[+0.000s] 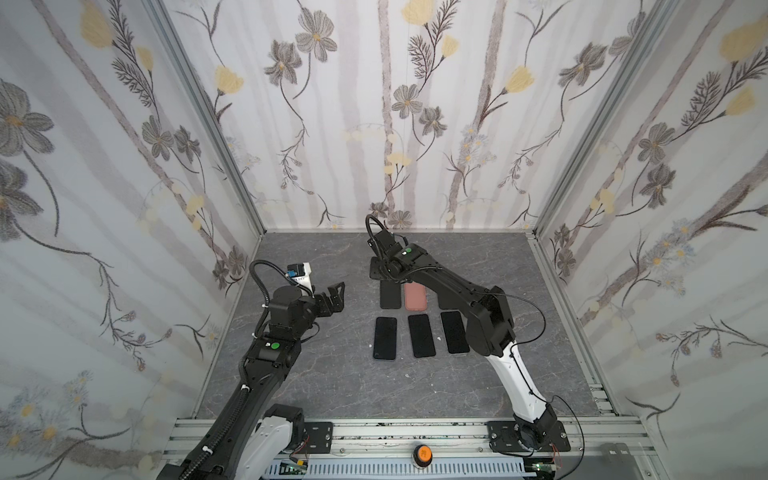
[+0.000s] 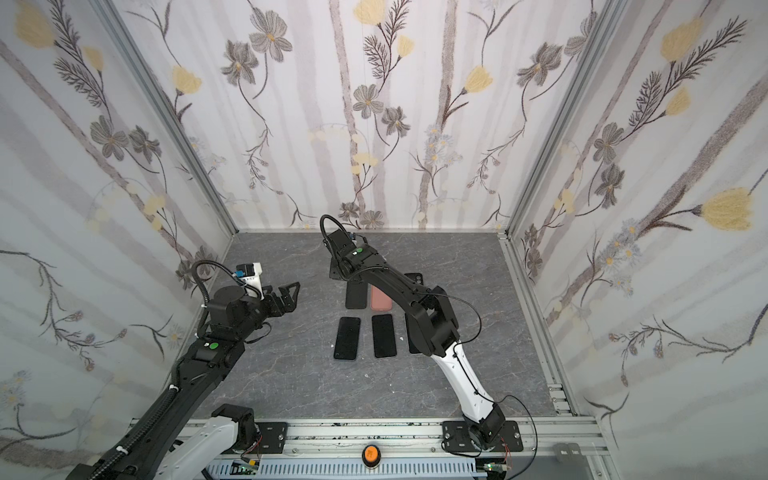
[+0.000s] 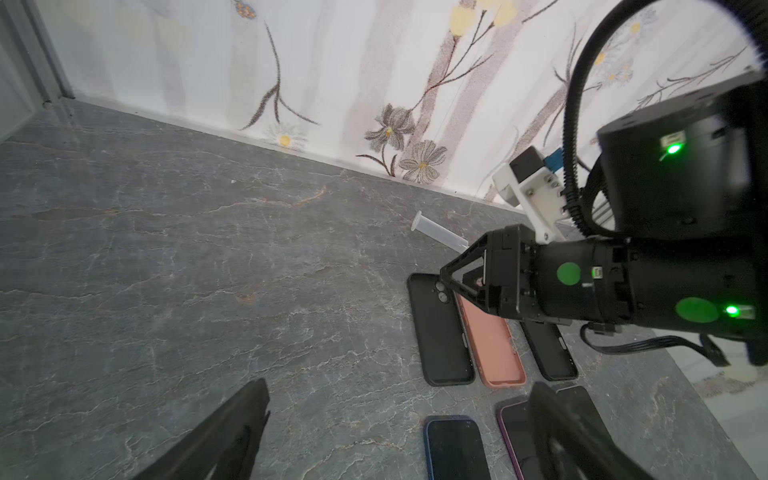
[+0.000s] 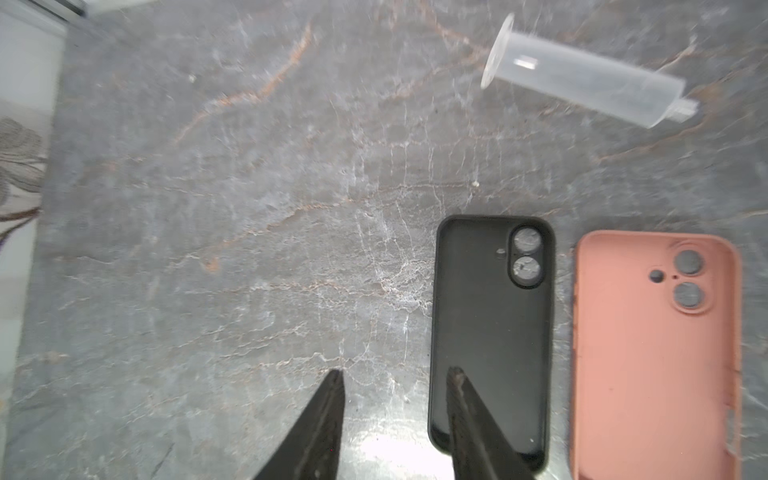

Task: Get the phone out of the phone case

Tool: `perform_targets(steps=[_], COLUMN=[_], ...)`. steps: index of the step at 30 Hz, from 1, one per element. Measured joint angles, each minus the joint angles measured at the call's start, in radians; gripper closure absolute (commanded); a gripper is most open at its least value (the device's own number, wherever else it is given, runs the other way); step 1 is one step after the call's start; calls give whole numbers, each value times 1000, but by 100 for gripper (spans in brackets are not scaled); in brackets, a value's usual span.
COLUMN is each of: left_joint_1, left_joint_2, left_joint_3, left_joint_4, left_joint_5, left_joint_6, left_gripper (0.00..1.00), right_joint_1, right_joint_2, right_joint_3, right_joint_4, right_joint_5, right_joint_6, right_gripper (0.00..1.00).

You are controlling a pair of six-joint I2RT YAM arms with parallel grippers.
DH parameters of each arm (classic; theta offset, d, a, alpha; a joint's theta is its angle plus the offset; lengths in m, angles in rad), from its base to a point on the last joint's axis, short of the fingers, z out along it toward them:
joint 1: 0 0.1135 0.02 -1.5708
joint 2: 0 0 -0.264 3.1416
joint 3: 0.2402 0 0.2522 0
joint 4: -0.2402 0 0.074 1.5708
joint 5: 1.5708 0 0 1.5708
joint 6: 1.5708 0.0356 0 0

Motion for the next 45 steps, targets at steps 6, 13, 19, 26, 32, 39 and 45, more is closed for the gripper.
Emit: perform_targets(steps=[6,13,19,26,32,39,45], left_joint_1=[-76,-65,8,55,109,196,246], left_joint_2=[36,79,192,388,525,684,696], left_joint_3=[-108,-304,-403,-444,-428,-423,-369], left_joint_4=[186,468,685,915,1102,1262,1263], left_joint_5=[-106,-344,-444,-404,-293,-172,-101], left_joint_6=[20,184,263,343,380,329,277], left_gripper=[0,0,0,0,0,0,0], right_joint_1=[-27,-196,-427,-610,-709,-757,-766], right_joint_2=[-514,-1000,-1235,-1245,-1149,-944,-939], right_joint_3=[-524,-1212,-1704,-1866,-2004,-2060,-1971], right_joint_4=[245,682,1111,1392,1668,1996,2004], right_joint_5=[122,264,314,249,114,-30,-50], right_joint_6=[-132,-291,-403,-583,-641,-634,-623], right_gripper=[19,0,0,0,0,0,0])
